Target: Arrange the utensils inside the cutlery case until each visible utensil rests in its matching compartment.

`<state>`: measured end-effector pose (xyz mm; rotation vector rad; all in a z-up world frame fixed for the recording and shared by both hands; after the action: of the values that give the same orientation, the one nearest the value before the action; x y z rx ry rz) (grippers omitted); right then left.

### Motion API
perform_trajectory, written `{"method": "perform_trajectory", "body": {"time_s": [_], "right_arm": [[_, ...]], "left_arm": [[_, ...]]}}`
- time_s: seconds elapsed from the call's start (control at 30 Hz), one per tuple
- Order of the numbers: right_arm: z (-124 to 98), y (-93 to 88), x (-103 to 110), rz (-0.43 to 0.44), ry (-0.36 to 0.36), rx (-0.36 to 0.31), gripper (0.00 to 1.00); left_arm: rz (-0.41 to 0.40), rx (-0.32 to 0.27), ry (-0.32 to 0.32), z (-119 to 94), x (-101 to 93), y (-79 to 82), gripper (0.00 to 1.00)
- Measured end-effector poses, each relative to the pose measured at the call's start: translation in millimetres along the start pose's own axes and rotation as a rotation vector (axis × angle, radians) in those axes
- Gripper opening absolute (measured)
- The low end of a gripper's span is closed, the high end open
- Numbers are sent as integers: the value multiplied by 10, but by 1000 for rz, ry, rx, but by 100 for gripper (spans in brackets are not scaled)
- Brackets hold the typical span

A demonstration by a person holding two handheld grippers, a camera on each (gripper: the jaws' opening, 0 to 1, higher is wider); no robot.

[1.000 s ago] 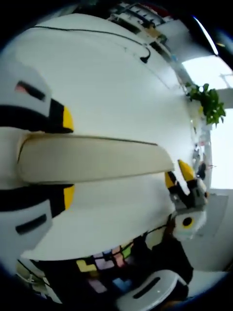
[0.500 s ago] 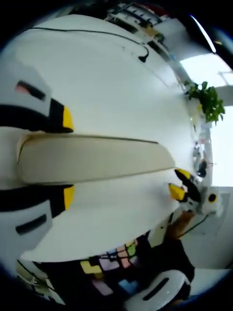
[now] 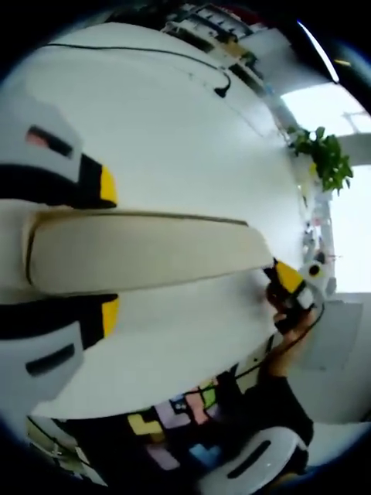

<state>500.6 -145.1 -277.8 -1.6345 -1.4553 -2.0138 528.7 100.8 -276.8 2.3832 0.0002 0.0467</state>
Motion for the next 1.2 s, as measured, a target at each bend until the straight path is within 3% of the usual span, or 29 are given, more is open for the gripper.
{"method": "perform_trajectory", "body": {"time_s": [0.3, 0.4, 0.57, 0.63, 0.9, 1.0, 1.2], "right_arm": [[-81, -94, 42, 36, 2, 2, 16], [-51, -32, 78, 28, -7, -2, 14], [-29, -8, 125, 143, 61, -73, 7], [-27, -29, 188, 186, 125, -87, 4], [105, -114, 219, 343, 168, -120, 3], [167, -132, 220, 354, 168, -125, 2], [342, -166, 252, 429, 202, -169, 2]], "left_arm": [[2, -55, -31, 15, 37, -7, 47], [11, -56, -36, 16, 32, 3, 47], [-21, -45, -40, 25, 16, 2, 52], [-12, -55, -42, 43, 4, 10, 55], [-17, -74, -18, 2, 36, 0, 54], [-30, -95, 1, -89, 63, 26, 52], [-44, -70, 22, -180, 104, -22, 49]]}}
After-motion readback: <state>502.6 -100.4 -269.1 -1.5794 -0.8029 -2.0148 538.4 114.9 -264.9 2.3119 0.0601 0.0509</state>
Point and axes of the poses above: the point that each gripper's makers call its tool centre point, and the gripper's own axes: z roughly forward along the fingers, x roughly to its left, y roughly out of its top, the point moved 6 cm from there along -z, roughly backward along the fingers, and after that the axes turned 4 degrees about -x, right-handed, at the moved point
